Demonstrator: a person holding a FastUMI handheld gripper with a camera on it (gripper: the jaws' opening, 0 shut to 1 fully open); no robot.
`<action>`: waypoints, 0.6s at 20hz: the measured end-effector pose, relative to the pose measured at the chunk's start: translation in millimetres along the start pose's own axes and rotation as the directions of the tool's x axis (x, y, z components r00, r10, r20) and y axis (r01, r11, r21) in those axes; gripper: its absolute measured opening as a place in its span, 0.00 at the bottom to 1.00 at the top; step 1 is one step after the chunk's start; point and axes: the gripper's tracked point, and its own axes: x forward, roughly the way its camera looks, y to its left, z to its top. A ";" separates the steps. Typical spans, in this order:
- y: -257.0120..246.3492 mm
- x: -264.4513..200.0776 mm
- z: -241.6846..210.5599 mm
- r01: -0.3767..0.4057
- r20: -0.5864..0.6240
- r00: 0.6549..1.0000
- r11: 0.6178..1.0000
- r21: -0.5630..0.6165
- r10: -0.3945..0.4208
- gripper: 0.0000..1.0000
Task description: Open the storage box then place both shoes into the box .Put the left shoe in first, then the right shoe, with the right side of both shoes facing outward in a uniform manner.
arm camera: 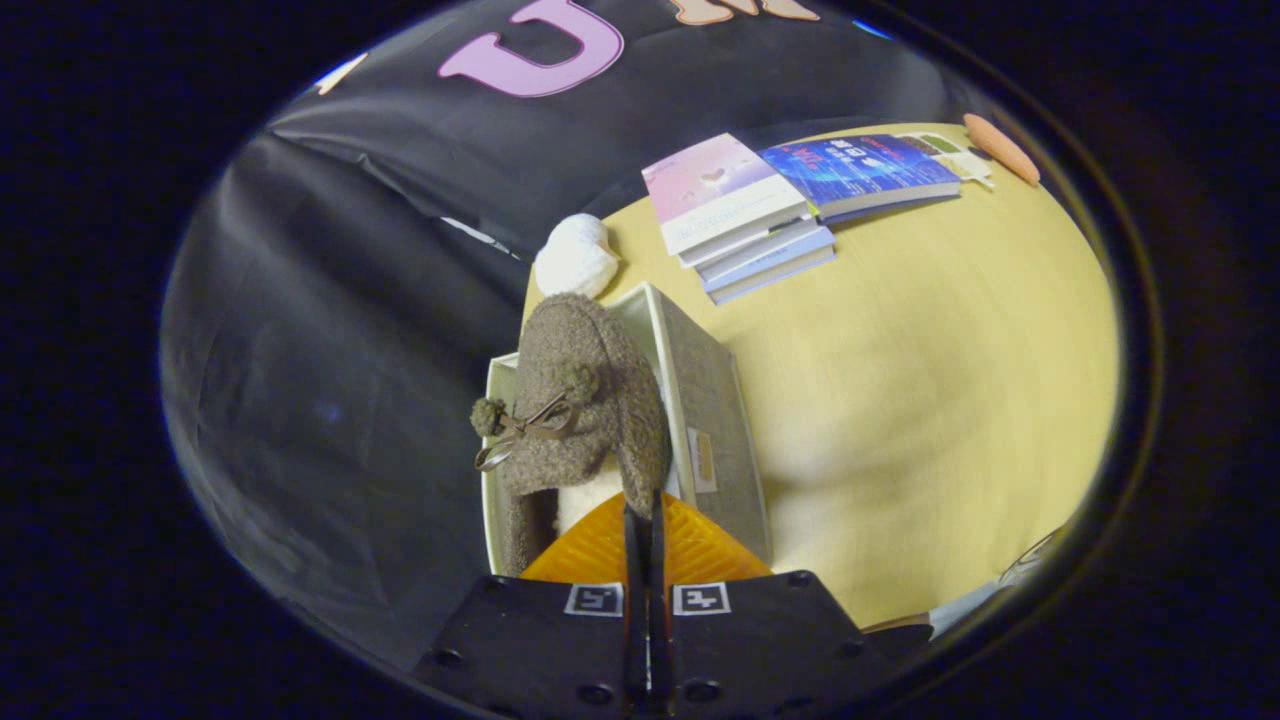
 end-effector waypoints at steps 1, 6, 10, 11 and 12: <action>1.6 2.2 2.0 -0.008 0.004 1.000 1.000 0.009 0.008 0.10; 3.3 -7.9 12.3 -0.031 0.036 0.999 0.999 0.039 0.029 0.15; -5.8 -12.1 25.0 -0.027 0.067 0.997 0.999 0.043 0.024 0.15; -6.4 -14.0 28.2 -0.029 0.079 0.997 0.999 0.046 0.026 0.15; -7.3 -16.8 33.6 -0.034 0.093 0.995 0.998 0.047 0.030 0.15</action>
